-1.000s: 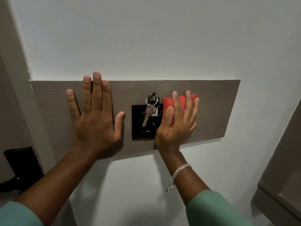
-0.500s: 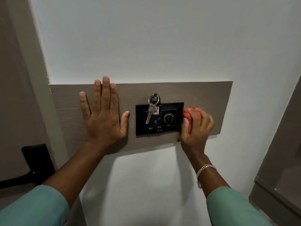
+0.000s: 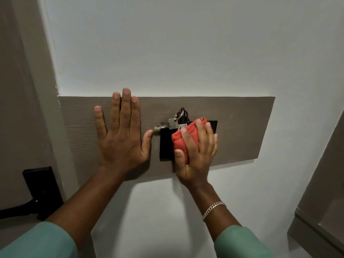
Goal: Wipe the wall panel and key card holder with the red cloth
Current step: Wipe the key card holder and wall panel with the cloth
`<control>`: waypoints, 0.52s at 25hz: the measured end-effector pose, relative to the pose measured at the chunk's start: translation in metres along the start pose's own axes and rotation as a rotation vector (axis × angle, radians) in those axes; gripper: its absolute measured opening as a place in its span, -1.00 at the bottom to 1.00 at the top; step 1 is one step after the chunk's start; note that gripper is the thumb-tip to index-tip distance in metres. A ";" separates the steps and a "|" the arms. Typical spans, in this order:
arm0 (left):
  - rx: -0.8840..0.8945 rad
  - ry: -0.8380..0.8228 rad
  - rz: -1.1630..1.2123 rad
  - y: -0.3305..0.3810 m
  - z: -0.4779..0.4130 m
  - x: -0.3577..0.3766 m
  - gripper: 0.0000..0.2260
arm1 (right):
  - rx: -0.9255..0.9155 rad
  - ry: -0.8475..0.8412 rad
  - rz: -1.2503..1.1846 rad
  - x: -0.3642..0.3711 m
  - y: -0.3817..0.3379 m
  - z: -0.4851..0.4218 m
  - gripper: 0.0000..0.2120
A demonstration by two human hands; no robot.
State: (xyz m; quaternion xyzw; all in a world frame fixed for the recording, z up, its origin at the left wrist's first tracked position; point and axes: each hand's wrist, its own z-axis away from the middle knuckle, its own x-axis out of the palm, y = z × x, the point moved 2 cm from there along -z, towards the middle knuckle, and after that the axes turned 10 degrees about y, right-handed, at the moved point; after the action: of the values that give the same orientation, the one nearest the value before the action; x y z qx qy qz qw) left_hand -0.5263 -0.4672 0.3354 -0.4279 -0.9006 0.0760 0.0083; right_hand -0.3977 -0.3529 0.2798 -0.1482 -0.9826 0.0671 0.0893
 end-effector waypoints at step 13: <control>-0.013 -0.130 0.035 -0.002 -0.005 -0.005 -0.27 | 0.287 0.001 0.018 0.008 -0.010 -0.008 -0.56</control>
State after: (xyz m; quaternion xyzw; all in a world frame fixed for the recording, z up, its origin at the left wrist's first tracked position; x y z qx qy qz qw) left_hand -0.5241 -0.4714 0.3410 -0.4376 -0.8922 0.0979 -0.0544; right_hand -0.4066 -0.3591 0.2906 -0.1427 -0.9615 0.2075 0.1096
